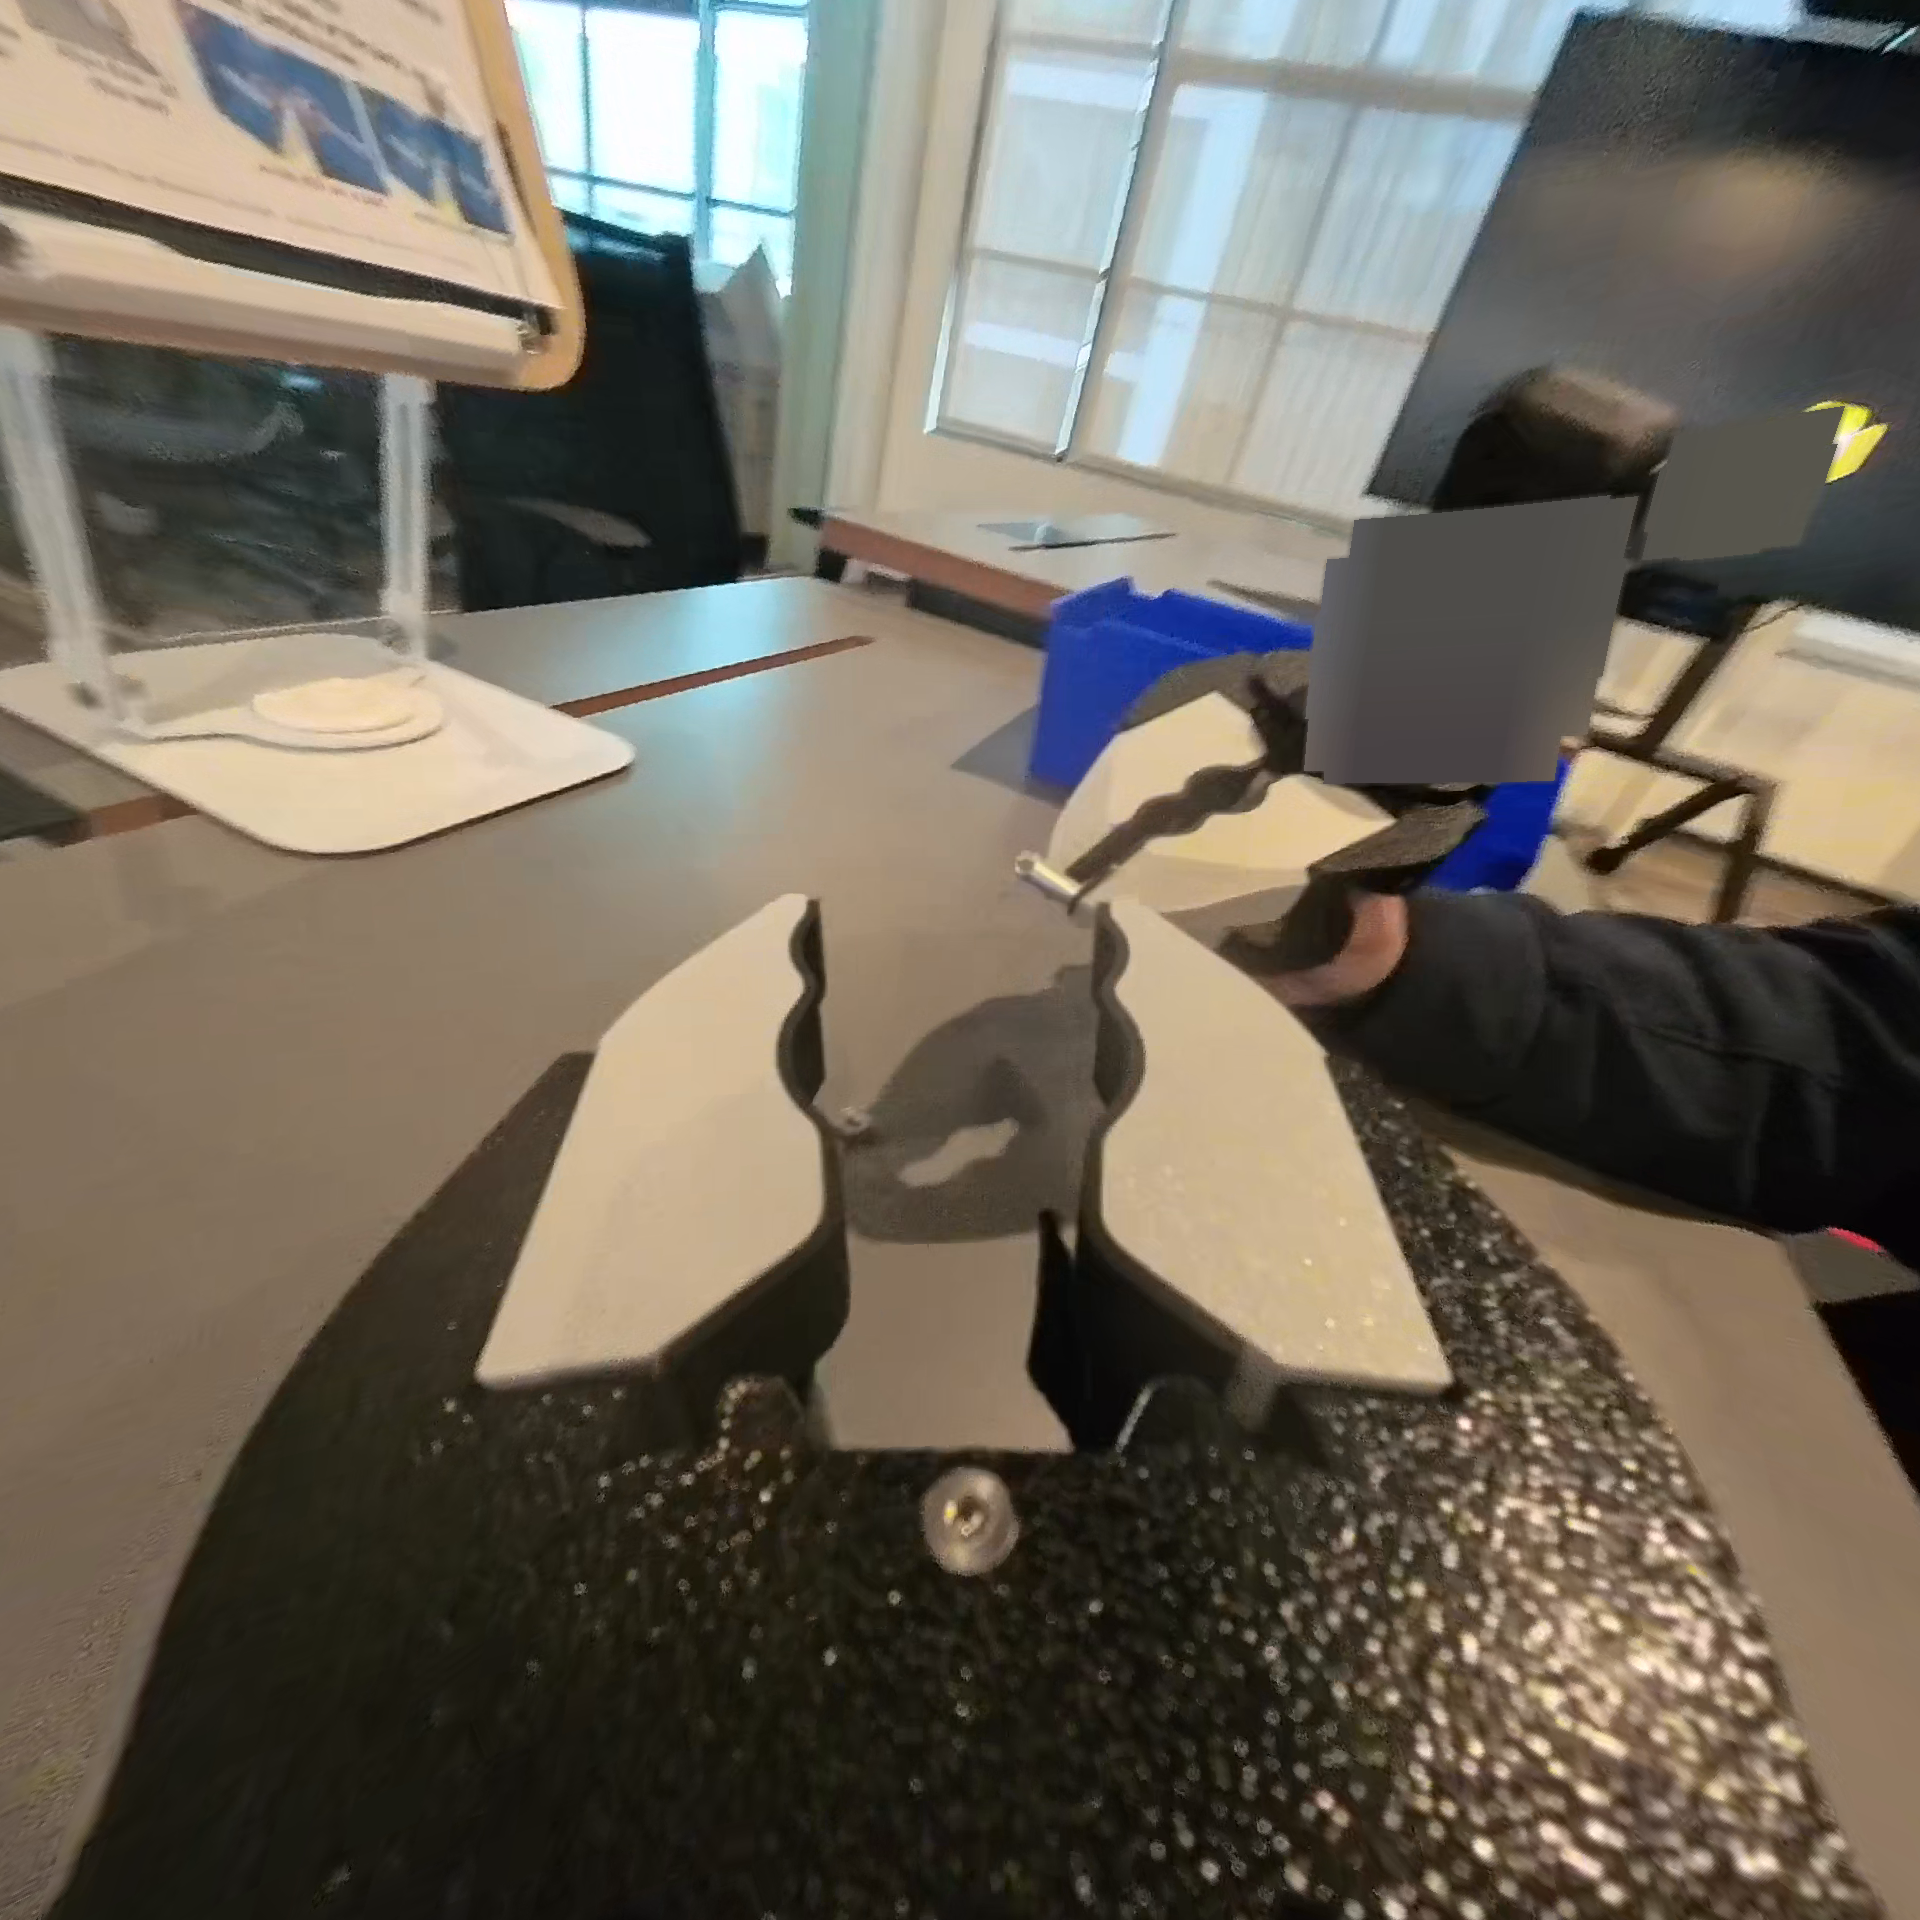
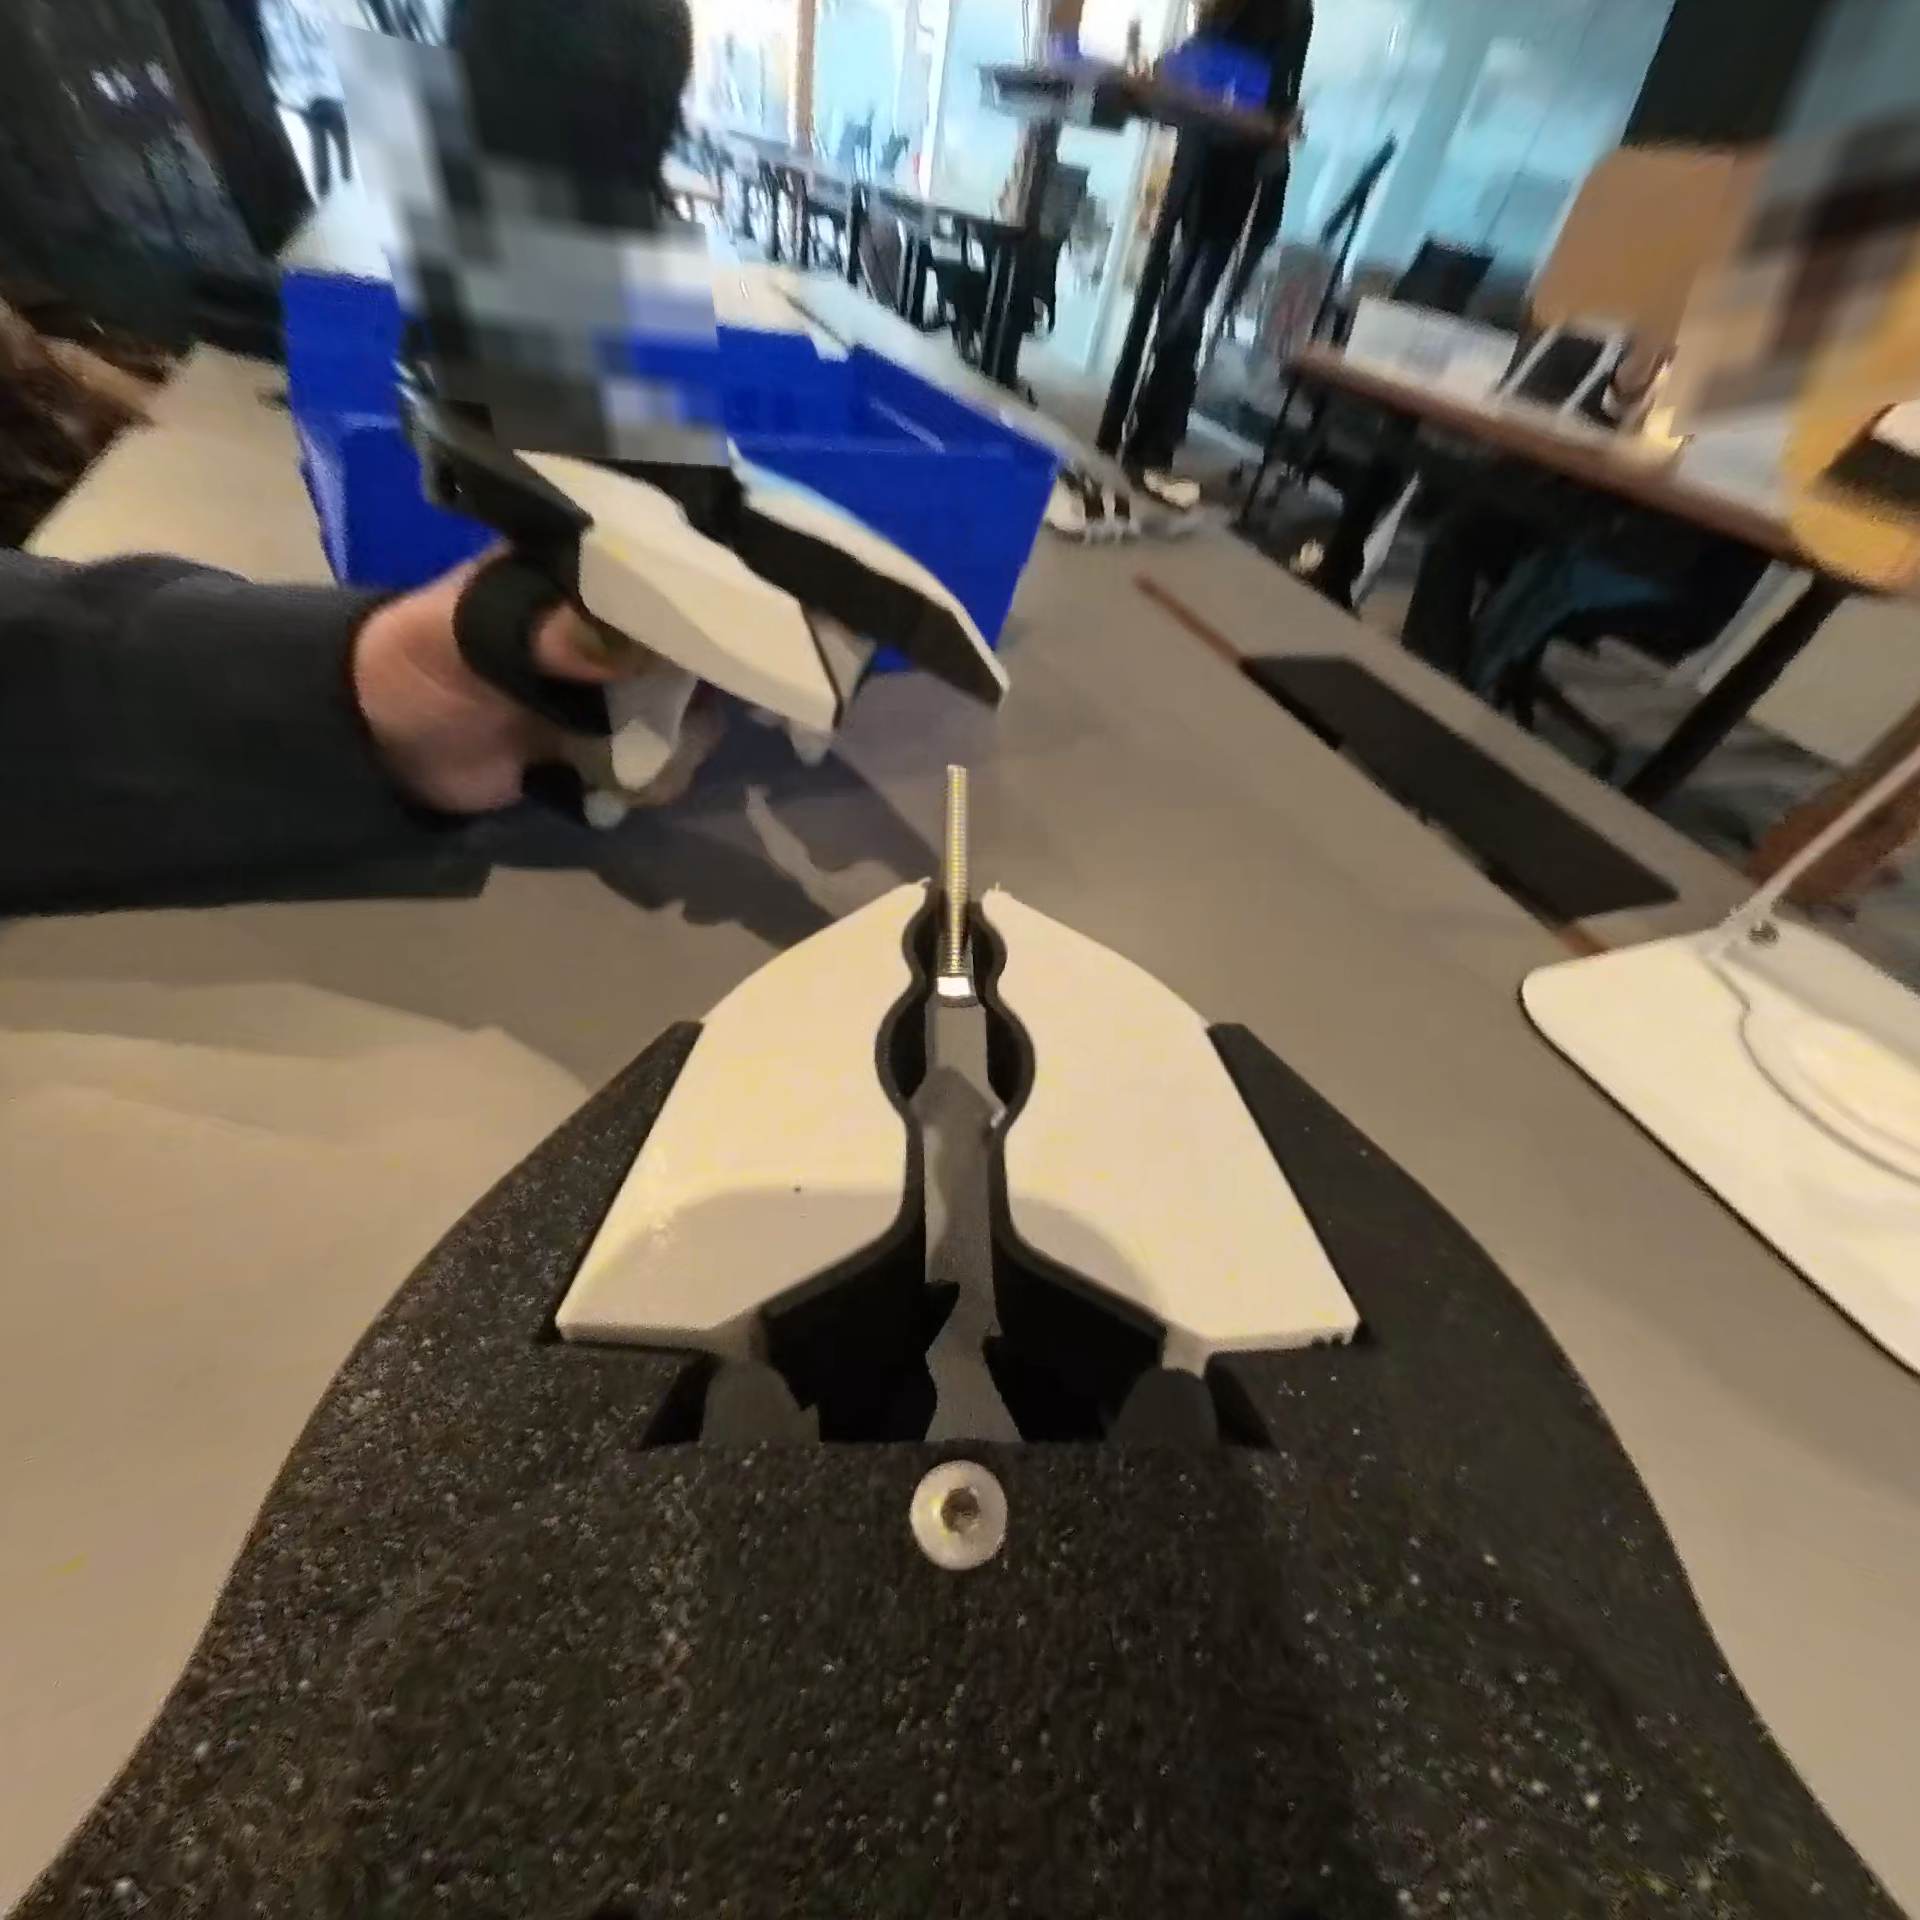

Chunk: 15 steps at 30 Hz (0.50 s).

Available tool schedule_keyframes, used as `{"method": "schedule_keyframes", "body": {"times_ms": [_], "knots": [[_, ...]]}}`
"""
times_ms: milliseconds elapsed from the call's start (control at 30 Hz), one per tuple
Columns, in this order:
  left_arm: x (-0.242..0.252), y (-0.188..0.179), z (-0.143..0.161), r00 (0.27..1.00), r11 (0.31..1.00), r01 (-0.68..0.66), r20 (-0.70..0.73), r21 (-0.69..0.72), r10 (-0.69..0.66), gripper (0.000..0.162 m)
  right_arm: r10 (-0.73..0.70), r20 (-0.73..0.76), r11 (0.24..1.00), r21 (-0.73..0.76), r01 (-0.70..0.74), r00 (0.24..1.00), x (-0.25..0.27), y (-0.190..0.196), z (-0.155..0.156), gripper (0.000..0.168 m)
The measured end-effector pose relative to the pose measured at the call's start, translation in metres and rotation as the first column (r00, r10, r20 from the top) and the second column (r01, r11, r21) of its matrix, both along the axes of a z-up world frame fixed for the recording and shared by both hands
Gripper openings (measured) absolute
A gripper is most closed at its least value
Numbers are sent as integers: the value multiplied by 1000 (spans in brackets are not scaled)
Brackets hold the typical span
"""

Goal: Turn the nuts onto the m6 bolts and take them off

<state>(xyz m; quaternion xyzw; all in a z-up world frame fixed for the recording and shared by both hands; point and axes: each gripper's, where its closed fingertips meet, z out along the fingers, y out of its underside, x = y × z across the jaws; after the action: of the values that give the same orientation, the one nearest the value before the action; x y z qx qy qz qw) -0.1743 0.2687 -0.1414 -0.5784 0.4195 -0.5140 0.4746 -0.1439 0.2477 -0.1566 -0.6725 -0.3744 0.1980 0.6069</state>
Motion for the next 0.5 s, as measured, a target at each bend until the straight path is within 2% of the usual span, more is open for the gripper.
{"method": "schedule_keyframes", "body": {"times_ms": [133, 233, 400, 500], "knots": [[9, -20, 3, 983, 980, 170, 92, -102, -160, 45, 67, -16, 996, 56, -66, 998, -10, -10, 6, 6], [12, -31, 1, 960, 951, 269, 125, -152, -252, 35, 114, -10, 991, 67, -113, 993, -18, -16, 5, 6], [13, -41, 0, 936, 926, 344, 133, -153, -326, 6, 142, 9, 988, 64, -143, 990, -24, -19, 1, 6], [14, -40, -2, 941, 932, 331, 124, -145, -315, 5, 142, 6, 988, 61, -142, 990, -23, -19, 0, 6]]}}
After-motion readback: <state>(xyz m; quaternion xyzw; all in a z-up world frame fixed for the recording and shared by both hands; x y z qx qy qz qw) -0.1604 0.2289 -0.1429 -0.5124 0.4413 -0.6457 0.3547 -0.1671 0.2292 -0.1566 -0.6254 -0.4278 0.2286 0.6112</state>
